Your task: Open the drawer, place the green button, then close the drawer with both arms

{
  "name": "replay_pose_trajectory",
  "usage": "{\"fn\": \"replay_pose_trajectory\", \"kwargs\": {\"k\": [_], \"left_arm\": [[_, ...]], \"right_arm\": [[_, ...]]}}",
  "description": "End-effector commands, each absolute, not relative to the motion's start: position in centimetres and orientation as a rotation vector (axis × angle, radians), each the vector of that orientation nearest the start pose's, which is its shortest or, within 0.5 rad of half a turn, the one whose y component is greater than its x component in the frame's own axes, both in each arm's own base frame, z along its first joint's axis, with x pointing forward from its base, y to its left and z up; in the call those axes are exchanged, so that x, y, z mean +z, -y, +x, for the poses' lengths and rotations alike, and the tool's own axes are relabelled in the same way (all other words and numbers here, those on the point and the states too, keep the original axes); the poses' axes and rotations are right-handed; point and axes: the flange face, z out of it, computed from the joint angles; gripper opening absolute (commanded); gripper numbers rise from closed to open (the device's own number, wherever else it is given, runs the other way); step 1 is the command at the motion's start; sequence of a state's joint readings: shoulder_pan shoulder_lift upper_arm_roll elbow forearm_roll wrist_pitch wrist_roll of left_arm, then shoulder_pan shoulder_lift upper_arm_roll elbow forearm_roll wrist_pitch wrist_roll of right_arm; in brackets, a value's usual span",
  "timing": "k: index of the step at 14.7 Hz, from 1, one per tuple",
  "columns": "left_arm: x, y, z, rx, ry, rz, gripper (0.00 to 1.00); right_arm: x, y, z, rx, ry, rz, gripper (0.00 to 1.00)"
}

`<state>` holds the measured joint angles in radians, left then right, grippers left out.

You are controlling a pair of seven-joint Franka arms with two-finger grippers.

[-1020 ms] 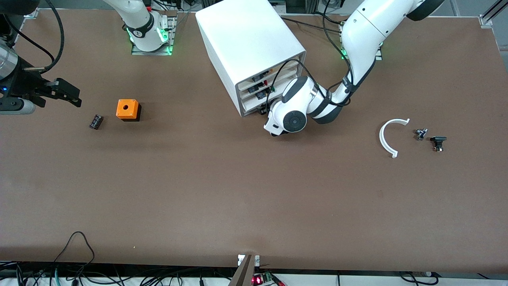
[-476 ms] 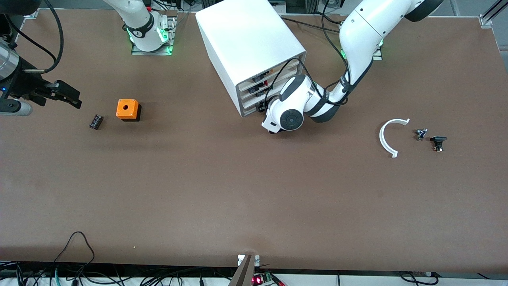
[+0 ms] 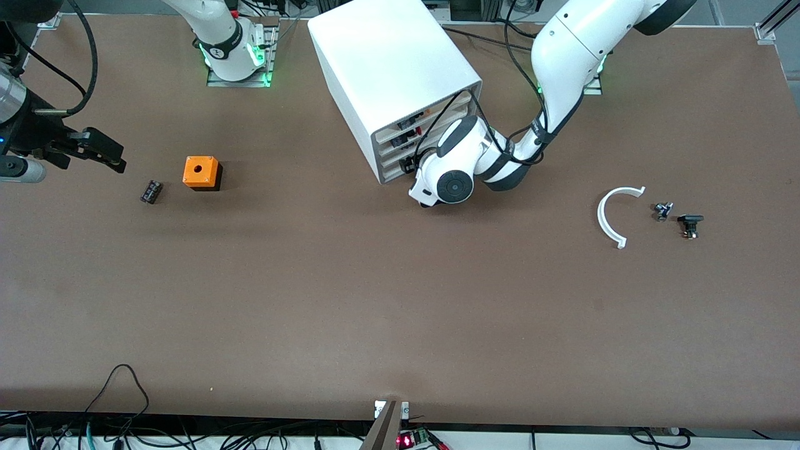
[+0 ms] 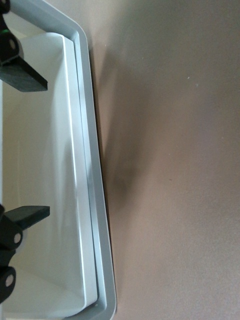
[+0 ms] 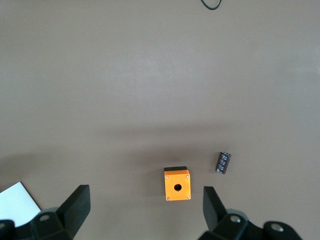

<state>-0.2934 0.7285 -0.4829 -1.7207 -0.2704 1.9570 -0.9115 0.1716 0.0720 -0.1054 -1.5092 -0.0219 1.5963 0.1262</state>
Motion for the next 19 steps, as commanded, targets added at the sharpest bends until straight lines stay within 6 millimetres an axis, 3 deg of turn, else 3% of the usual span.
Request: {"fn": "replay_pose_trajectory", "kwargs": {"k": [1,4,10,12,14,19], "left_arm": [[19.4,43.7,44.2,1.145,0.493,-2.957,1.00],[21.2,43.0,46.5,1.049,0.490,-3.006,1.00],[28.9,39.3,53.4,0.752,0.391,-3.038,1.00],[31.9,37.0,55.7,0.648,0.369,-3.029,1.00],[34.3,35.0,57.4,0.524,0.194,-3.033,1.00],[39.0,26.3,62.0,0.358,-0.174,-3.066,1.00]], "right_arm": [[61.9,-4.1,58.3,-0.045,-0.118,-3.179,1.00],[61.9,-4.1,58.3,-0.045,-0.118,-3.179,1.00],[61.8,-4.1,58.4,-0.042,-0.118,-3.180,1.00],[61.8,-4.1,58.4,-0.042,-0.118,-3.180,1.00],[61.8,-4.1,58.4,-0.042,-0.116,-3.180,1.00],[61.8,-4.0,58.4,-0.044,-0.118,-3.180,1.00]]}}
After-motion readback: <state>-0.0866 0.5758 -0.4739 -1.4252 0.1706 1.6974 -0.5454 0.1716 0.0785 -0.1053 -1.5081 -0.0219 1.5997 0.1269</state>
